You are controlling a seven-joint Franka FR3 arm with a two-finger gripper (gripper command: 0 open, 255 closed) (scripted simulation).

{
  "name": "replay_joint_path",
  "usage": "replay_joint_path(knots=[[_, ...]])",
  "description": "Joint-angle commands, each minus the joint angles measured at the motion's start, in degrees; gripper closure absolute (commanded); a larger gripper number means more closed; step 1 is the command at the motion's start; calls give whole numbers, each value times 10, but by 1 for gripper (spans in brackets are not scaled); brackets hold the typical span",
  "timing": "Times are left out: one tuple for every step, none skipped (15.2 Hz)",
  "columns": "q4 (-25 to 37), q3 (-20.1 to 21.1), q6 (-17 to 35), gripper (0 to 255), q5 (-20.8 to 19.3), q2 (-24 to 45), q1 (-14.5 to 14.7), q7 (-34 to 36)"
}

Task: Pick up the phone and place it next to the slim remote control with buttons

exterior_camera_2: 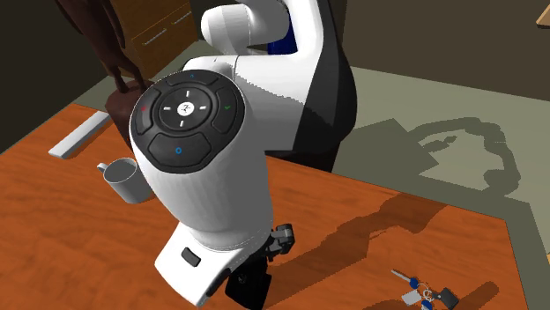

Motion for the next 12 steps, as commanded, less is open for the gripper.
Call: replay_joint_path(knots=[[11,-1,-14,255,-1,-3,-1,1],[15,-1,-21,255,-2,-6,0,1],[19,-1,-27,255,-3,-9,0,2],[23,-2,-34,255,-4,-11,0,3],[28,-2,-41,255,-5,-14,0,4],[32,-2,-48,255,-6,-16,0,4],[37,-2,-55,255,-6,-18,0,5],[42,-3,-61,255,-7,-21,0,6],[47,-3,-68,255,-8,-23,0,6],[52,-3,-75,255,-8,-25,0,7],[57,-3,-82,255,-9,-26,0,8],[63,-4,-89,255,-10,-28,0,8]])
